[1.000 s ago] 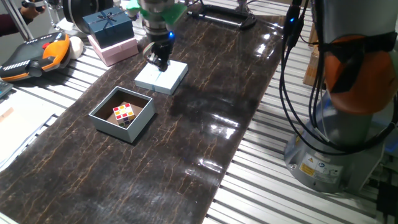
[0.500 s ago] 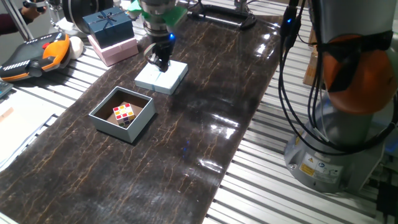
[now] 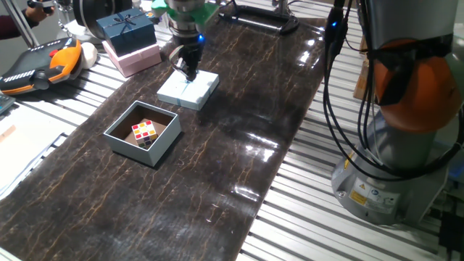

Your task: Cover the box

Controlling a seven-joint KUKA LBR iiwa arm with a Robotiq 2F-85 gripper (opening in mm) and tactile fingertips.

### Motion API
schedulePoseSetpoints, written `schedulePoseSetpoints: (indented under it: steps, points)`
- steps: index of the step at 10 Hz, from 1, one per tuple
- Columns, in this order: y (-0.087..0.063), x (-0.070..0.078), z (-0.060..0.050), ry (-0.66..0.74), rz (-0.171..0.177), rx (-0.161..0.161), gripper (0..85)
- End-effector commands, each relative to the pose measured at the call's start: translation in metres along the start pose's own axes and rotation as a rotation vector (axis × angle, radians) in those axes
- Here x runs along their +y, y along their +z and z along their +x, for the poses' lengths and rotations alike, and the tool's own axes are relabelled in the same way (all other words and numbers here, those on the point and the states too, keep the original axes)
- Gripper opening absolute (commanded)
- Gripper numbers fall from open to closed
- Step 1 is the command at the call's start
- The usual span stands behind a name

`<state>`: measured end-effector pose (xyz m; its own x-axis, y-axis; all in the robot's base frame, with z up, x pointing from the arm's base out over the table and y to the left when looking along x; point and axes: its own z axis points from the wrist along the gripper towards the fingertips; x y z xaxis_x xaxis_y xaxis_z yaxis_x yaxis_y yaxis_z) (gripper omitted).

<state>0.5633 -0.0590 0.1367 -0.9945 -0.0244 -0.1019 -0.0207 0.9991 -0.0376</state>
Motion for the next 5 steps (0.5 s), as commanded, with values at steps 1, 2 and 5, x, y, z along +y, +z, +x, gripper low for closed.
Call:
schedulePoseSetpoints:
  steps: [1, 2, 5]
  points:
    - [0.0009, -0.001, -0.0012, -0.001, -0.002, 0.001, 0.7]
    - [0.0017, -0.0018, -0.0039, -0.001, -0.001, 0.006, 0.7]
    - [0.0017, -0.0018, -0.0039, -0.015, -0.004, 0.019, 0.7]
